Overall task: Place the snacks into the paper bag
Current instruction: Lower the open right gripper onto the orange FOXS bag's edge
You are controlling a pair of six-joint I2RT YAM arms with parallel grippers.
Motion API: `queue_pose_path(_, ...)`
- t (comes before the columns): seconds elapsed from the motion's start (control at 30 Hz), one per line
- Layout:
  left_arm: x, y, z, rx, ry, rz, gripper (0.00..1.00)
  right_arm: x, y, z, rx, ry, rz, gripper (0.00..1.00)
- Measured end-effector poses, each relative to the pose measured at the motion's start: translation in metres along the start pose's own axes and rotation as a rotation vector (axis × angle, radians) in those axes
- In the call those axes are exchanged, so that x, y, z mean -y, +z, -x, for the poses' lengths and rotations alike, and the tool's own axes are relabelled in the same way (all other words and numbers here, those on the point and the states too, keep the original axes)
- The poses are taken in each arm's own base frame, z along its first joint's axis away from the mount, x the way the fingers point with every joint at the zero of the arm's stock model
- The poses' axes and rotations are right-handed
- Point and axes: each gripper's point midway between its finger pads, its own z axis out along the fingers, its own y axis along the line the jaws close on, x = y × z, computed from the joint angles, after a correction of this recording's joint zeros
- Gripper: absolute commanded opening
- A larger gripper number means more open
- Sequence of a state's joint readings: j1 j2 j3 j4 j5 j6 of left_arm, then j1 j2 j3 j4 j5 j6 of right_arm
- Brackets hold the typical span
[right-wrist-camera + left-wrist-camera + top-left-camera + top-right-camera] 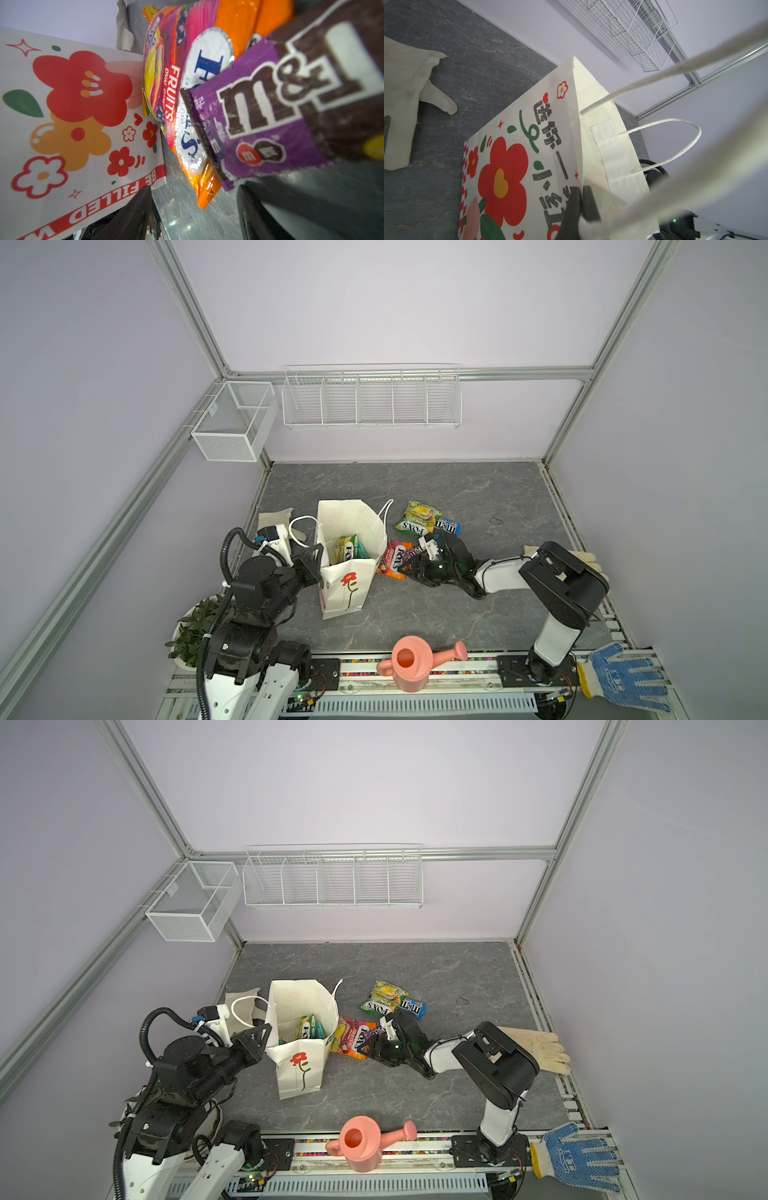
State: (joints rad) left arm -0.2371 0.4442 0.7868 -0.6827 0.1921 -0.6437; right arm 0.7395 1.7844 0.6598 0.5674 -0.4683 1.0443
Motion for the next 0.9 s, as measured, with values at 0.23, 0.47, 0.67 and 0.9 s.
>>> queue_pose_path(0.23,0.0,0.0,0.0,0.0,0.0,0.0,0.0,-0.002,0.007,0.004,0.007,0.013,0.017,0.65)
queue_pose_path(0.47,0.0,0.0,0.0,0.0,0.0,-0.001,0.0,-0.003,0.015,0.009,0.018,0.037,0.042,0.52)
queue_pose_path(0.67,0.001,0.0,0.0,-0.001,0.001,-0.004,0.0,0.005,0.022,0.009,0.025,0.066,0.033,0.27)
queue_pose_path(0.9,0.001,0.0,0.0,-0.001,0.001,-0.004,0.0,0.014,0.023,0.009,0.035,0.09,0.003,0.07)
